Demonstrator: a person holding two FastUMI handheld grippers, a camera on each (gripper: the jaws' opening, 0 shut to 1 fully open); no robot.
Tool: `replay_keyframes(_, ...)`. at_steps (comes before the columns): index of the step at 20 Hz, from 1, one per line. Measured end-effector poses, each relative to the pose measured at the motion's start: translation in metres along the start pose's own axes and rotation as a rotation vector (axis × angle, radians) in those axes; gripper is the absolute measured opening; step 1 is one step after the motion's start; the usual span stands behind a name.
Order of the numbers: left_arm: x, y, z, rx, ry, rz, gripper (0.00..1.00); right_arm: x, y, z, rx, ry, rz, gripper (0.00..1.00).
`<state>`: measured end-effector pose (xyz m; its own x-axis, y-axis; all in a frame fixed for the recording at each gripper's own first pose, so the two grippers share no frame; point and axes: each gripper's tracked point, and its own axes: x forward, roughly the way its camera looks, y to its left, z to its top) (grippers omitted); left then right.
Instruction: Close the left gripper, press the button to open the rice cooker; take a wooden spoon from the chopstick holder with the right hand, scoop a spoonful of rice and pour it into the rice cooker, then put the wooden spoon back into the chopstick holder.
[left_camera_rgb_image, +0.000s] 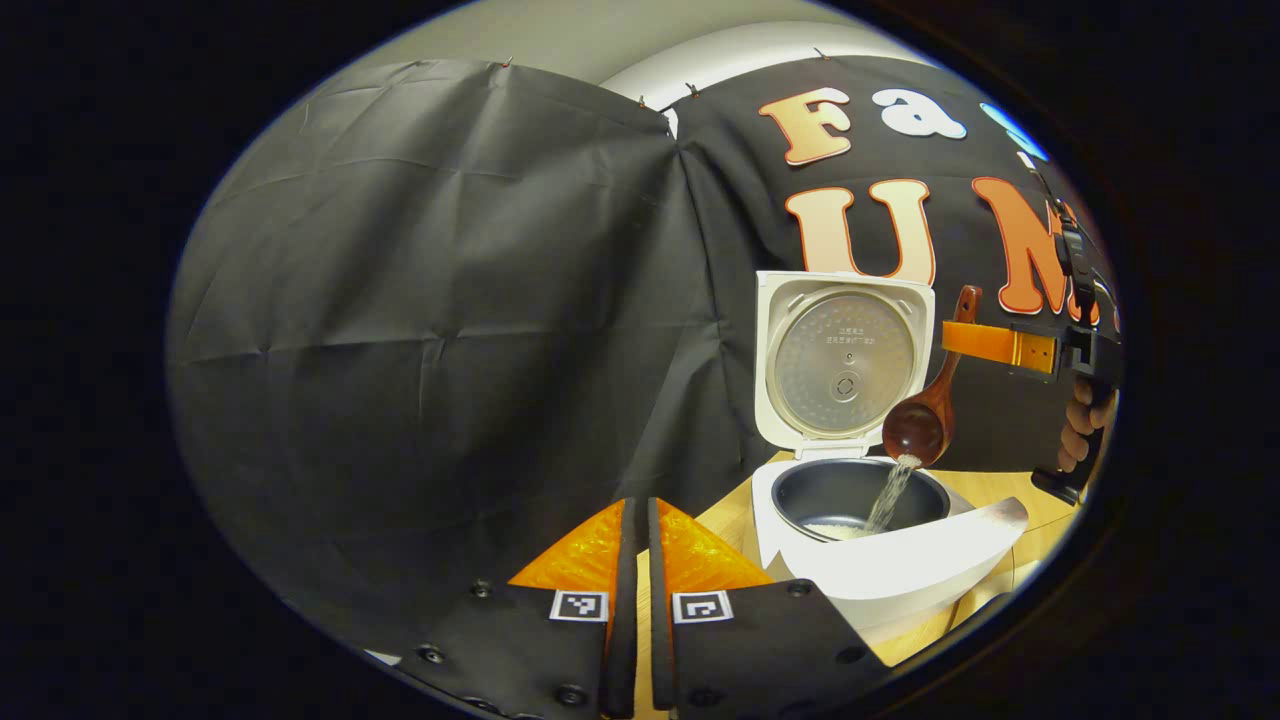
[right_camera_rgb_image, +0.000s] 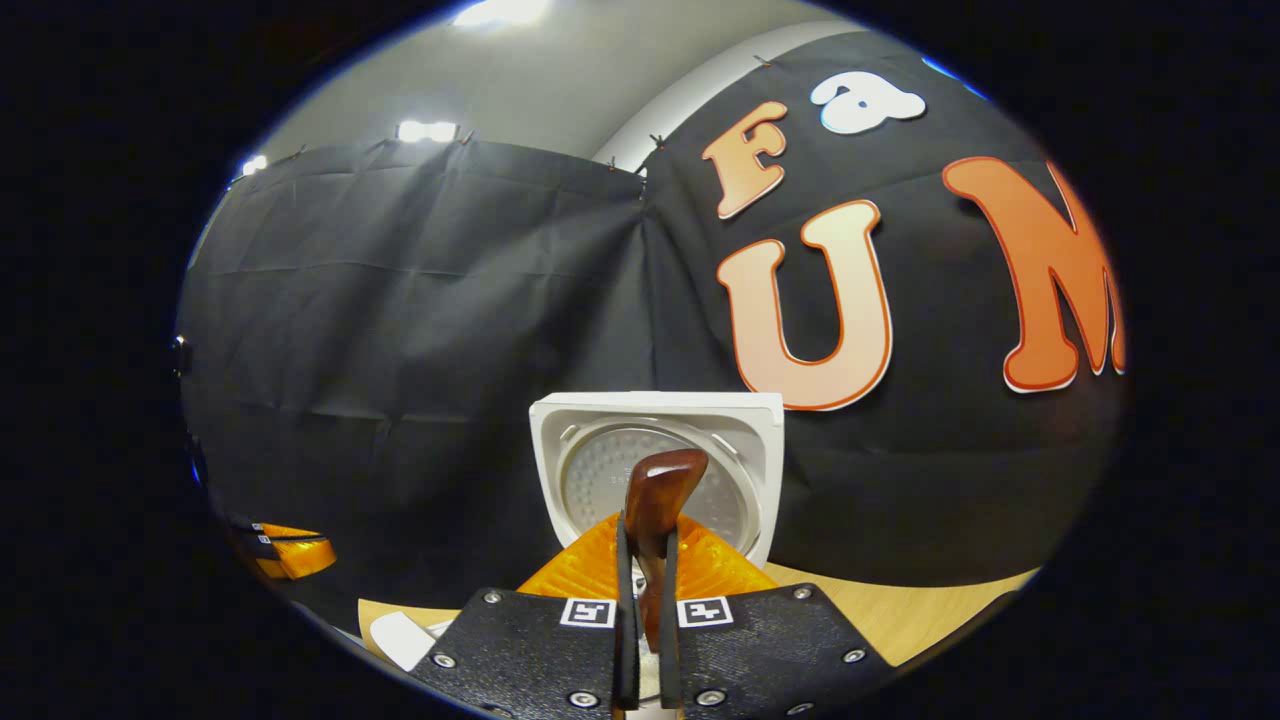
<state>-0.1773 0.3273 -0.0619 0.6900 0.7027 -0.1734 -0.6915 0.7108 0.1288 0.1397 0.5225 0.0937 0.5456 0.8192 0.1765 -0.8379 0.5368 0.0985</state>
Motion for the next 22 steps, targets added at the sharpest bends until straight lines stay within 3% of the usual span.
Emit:
replay_keyframes(7,-0.007,-0.003,0.003,0.026,-0.018,0.003,0.1,-0.007,0.012,0.01,-0.178,-0.028,0.029,0.08)
replay_keyframes(8,-0.009,-0.004,0.004,0.025,-0.02,-0.001,0.1,-0.008,0.01,0.009,-0.172,-0.019,0.017,0.03)
replay_keyframes(9,-0.011,-0.005,0.005,0.024,-0.025,-0.005,0.1,-0.01,0.01,0.009,-0.154,-0.015,0.008,0.08)
replay_keyframes(13,-0.013,-0.007,0.003,0.012,-0.025,-0.009,0.1,-0.019,0.005,0.009,-0.053,0.007,-0.034,0.08)
replay_keyframes(22,-0.015,-0.046,0.006,-0.006,-0.034,-0.083,0.1,-0.069,-0.048,0.014,0.11,0.057,-0.221,0.08)
